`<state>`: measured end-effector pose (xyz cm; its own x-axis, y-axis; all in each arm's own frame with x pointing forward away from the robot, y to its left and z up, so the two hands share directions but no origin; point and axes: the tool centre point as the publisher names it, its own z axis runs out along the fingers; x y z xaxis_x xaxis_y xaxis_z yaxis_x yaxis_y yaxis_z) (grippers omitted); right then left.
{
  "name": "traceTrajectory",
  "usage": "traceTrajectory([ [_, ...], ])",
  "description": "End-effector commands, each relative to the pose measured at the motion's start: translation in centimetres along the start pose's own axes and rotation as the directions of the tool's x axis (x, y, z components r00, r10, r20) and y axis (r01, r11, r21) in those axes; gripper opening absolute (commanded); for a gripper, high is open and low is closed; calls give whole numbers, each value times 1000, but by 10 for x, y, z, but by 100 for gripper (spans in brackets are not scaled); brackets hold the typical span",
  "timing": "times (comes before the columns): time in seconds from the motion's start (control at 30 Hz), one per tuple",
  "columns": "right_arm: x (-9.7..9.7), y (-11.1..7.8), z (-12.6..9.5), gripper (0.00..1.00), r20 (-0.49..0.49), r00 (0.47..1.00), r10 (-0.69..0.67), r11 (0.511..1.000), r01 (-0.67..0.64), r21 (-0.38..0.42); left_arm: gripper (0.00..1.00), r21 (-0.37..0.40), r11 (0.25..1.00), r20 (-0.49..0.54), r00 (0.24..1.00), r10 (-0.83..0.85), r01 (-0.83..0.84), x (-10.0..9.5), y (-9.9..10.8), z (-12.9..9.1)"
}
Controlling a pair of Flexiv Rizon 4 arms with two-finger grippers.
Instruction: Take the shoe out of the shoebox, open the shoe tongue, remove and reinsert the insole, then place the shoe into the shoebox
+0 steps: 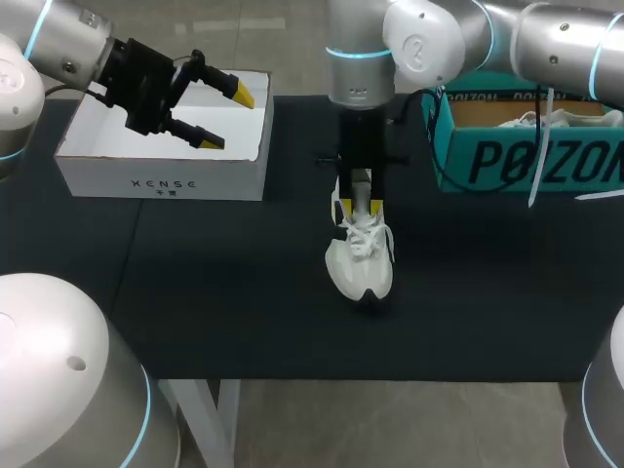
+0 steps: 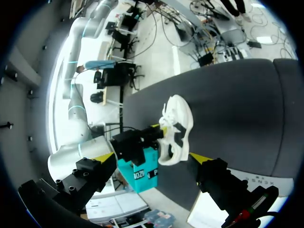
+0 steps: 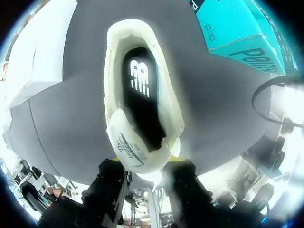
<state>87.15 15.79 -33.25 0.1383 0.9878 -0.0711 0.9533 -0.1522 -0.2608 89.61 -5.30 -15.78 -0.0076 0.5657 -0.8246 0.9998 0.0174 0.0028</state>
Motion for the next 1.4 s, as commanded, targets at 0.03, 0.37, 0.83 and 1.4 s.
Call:
traceTrajectory([
  [0.03,1,10,3,0,9,1000,3,1000,-3,3,100,0,1000,-3,1000,1,-1,0,0,0],
  [0.37,-6,27,7,19,42,999,25,1000,-25,-2,100,0,1000,-3,1000,1,-1,0,0,0],
  [0.83,-16,-4,-24,26,-4,999,54,996,-54,-64,100,0,1000,-3,1000,1,-1,0,0,0],
  [1.4,0,40,-39,0,-21,956,-293,933,282,-224,100,0,1000,-3,1000,1,-1,0,0,0],
])
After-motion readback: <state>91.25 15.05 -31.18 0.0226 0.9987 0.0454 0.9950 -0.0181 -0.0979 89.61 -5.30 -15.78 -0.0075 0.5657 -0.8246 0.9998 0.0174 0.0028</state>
